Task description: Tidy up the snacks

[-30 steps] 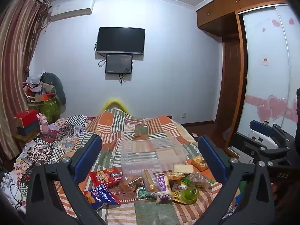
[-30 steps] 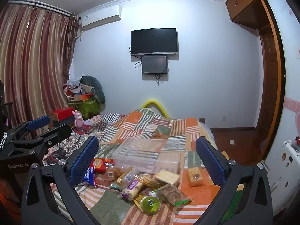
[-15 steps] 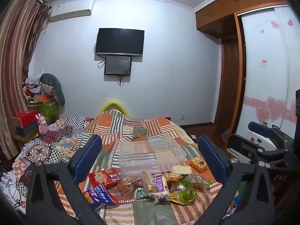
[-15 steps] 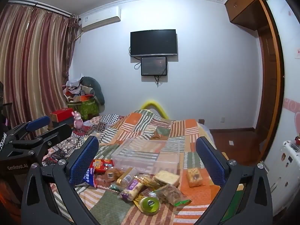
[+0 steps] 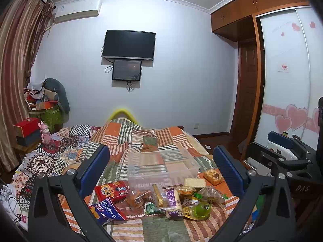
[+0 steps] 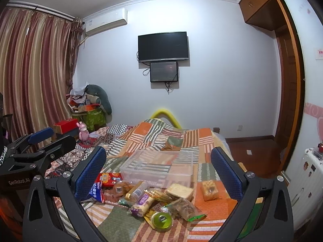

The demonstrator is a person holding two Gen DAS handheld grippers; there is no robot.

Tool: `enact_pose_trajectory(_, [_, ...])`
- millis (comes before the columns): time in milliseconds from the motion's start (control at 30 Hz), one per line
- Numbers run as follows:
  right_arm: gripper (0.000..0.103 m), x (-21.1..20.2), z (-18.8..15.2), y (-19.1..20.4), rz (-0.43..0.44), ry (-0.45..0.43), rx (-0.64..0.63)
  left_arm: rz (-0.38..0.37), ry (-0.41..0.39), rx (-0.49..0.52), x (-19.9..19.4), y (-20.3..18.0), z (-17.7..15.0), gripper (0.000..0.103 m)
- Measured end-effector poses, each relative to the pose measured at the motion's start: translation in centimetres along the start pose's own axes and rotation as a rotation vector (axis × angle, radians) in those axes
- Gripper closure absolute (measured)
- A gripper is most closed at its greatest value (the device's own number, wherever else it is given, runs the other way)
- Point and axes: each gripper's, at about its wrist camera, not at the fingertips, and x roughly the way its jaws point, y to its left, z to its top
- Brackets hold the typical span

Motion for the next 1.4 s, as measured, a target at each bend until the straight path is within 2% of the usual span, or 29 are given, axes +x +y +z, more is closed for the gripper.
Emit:
enact_pose_trajectory(733, [0.000,-0.18,-0.03,-0.27,-0.012,-0.009,0.019,-0.008,0.023,-0.005,0.78,-0.04,-0.17,0.000])
enact_pose_trajectory(1400, [0.000,-0.12,-0.19,-0.50,-0.007,-0.005,0.022,0.001,0.012,-0.007,0.72,-0.04,-0.22,0.000])
